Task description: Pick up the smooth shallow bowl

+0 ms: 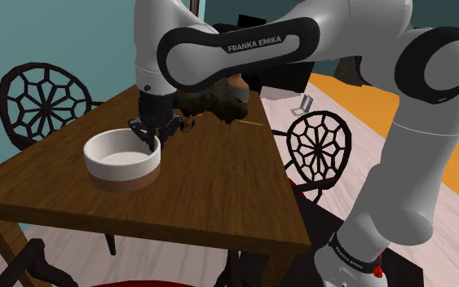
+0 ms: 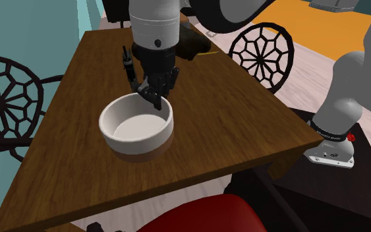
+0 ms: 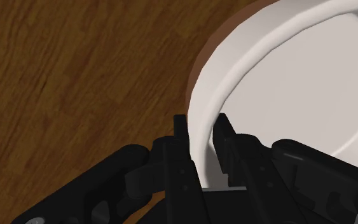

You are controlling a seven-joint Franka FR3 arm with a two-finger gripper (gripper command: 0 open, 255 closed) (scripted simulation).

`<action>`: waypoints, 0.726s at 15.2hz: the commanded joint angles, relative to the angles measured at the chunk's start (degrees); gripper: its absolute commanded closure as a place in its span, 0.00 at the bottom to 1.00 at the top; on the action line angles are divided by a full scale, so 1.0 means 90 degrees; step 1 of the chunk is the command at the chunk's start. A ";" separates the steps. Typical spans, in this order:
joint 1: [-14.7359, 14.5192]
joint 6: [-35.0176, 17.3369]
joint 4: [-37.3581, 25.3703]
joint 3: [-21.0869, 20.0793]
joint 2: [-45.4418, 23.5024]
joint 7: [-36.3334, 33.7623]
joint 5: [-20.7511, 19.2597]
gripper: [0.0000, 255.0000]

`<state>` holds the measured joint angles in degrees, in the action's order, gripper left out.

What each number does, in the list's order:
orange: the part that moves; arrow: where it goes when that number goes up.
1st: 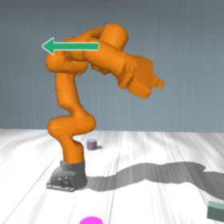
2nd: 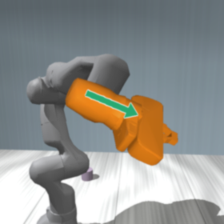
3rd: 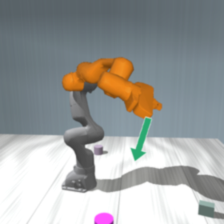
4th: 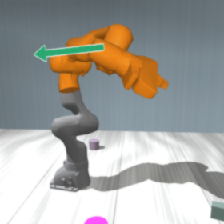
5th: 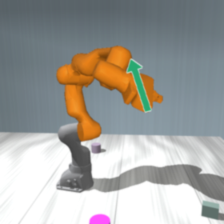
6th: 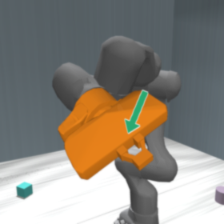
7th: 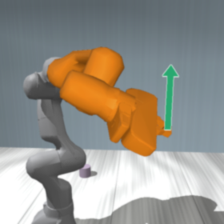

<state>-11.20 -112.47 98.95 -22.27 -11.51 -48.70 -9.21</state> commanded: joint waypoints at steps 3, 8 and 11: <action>-0.0005 0.0000 -0.0003 -0.0002 -0.0014 -0.0006 -0.0002 1.00; -0.0011 0.0405 -0.0355 -0.0015 0.0046 0.0046 0.0042 1.00; -0.0018 0.0654 -0.0589 -0.0022 0.0064 0.0072 0.0059 1.00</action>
<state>-11.44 -107.20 94.18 -22.50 -11.08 -48.26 -8.77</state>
